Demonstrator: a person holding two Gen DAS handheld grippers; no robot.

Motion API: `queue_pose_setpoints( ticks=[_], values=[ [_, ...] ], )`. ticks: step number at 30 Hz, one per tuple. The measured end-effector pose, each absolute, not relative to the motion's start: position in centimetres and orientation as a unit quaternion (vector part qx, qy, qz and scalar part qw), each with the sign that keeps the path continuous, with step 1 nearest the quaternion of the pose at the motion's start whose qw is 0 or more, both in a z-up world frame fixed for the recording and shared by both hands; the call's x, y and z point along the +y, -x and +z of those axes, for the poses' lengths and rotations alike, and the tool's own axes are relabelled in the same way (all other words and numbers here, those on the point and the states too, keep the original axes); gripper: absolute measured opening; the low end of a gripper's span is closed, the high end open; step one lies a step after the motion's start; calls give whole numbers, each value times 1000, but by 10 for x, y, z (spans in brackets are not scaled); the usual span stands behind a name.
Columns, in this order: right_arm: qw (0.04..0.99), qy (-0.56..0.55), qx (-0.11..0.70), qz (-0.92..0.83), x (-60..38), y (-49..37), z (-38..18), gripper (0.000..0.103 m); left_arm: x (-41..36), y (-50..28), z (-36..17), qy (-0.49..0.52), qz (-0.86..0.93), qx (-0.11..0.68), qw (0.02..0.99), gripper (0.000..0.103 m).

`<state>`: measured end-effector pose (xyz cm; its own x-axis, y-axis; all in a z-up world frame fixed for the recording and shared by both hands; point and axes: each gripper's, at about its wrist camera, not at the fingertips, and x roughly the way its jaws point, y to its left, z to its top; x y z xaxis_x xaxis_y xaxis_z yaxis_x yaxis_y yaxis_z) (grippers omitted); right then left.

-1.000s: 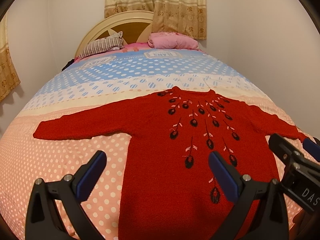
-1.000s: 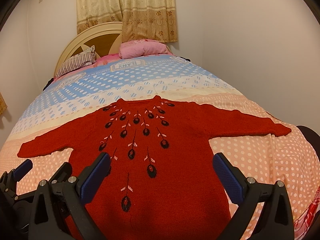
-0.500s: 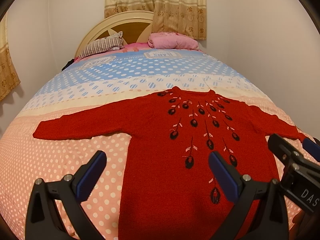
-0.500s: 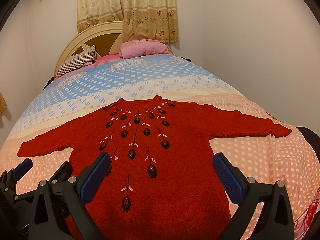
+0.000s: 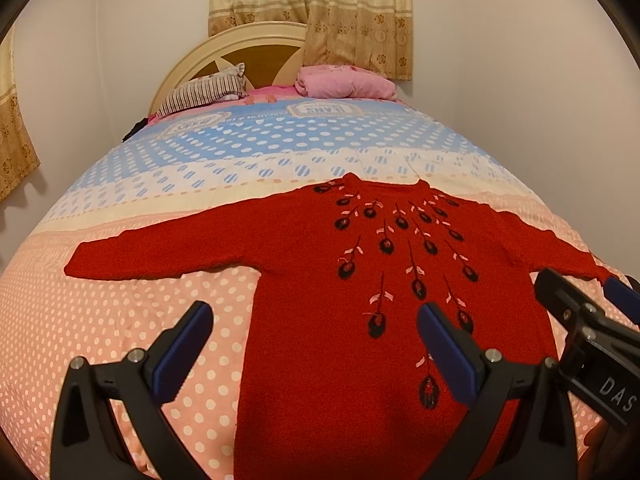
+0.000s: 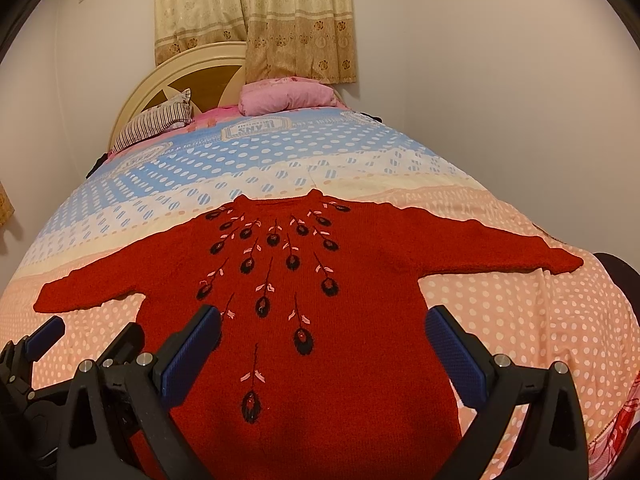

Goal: Fold small clothes

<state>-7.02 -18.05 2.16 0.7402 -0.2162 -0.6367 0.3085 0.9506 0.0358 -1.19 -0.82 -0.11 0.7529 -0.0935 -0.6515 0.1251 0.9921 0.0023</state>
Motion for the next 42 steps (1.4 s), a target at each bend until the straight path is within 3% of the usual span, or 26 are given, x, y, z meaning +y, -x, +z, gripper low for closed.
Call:
queue_pose_setpoints(
  ticks=[19,25,27,29,32,39,42],
  values=[
    [926,-75,328,-169,-214,55,11,102,-22,-18,-13,-21,-74,333,940,103],
    [925,-91,310,-198,-278,56,9,101,-20,-40,-28,-10,-72,327,942,103],
    [920,-103,303,-227,-315,61,9,95,-19,-51,-40,-8,-62,343,937,103],
    [908,-126,301,-264,-360,67,7,78,-17,-58,-51,1,-57,357,932,103],
    [873,-205,313,-312,-456,81,-3,65,-14,-69,-67,19,-53,383,922,103],
    [782,-399,313,-363,-606,118,-43,58,-15,-87,-94,18,-31,410,911,103],
    [767,-403,332,-372,-630,114,-54,56,-16,-91,-100,21,-25,421,906,103]
  ],
)
